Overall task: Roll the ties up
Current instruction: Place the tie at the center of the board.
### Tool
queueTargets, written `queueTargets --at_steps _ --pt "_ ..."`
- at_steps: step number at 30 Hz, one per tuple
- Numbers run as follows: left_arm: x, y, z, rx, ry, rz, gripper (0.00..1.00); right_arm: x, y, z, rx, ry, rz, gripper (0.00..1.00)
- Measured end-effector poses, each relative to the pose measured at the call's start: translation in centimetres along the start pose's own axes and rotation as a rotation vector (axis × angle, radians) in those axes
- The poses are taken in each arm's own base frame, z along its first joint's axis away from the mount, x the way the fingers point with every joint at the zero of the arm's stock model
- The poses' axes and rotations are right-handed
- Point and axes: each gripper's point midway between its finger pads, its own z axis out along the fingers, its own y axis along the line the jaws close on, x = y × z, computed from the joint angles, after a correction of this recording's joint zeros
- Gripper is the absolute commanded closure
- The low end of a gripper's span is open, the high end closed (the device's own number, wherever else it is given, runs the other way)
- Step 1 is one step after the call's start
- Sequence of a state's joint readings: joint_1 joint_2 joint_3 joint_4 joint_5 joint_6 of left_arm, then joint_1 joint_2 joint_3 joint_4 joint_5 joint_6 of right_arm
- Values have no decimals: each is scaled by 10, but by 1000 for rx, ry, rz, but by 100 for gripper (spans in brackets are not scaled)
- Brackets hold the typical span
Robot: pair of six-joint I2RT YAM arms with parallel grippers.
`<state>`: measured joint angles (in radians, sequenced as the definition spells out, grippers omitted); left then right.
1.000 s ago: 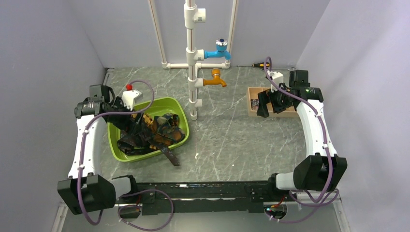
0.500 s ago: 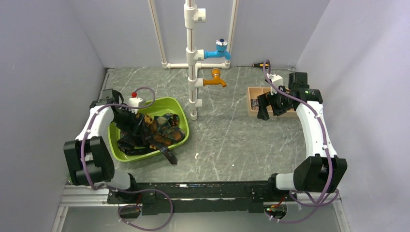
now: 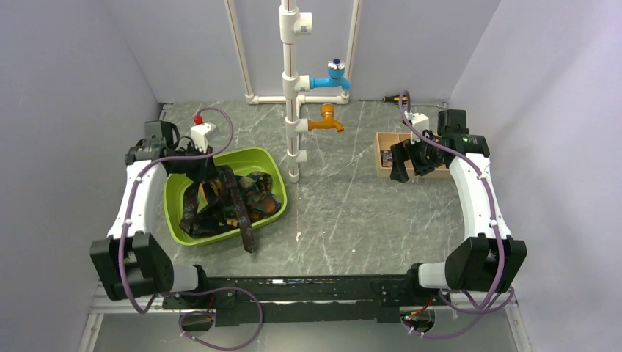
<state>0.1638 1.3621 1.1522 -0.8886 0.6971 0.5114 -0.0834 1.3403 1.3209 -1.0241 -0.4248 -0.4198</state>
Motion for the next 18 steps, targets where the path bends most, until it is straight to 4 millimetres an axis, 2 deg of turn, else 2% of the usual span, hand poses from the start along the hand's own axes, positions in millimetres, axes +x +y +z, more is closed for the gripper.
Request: queueTargets --at_steps 5,7,9,12,15,18 --pt "-42 -25 -36 -10 -129 100 100 0 0 0 1 -1 0 0" --pt "-65 -46 -52 6 -179 165 100 0 0 -1 2 -3 0 0" --pt "-93 -76 -68 38 -241 261 100 -1 1 -1 1 -4 2 0" --pt "-129 -137 -96 118 -339 423 100 -1 1 -1 0 -4 7 0" --pt "-155 -193 -128 210 -440 553 100 -5 0 -1 -2 -9 16 0" --pt "-173 -232 -152 287 -507 636 100 -12 -2 -2 2 -19 27 0"
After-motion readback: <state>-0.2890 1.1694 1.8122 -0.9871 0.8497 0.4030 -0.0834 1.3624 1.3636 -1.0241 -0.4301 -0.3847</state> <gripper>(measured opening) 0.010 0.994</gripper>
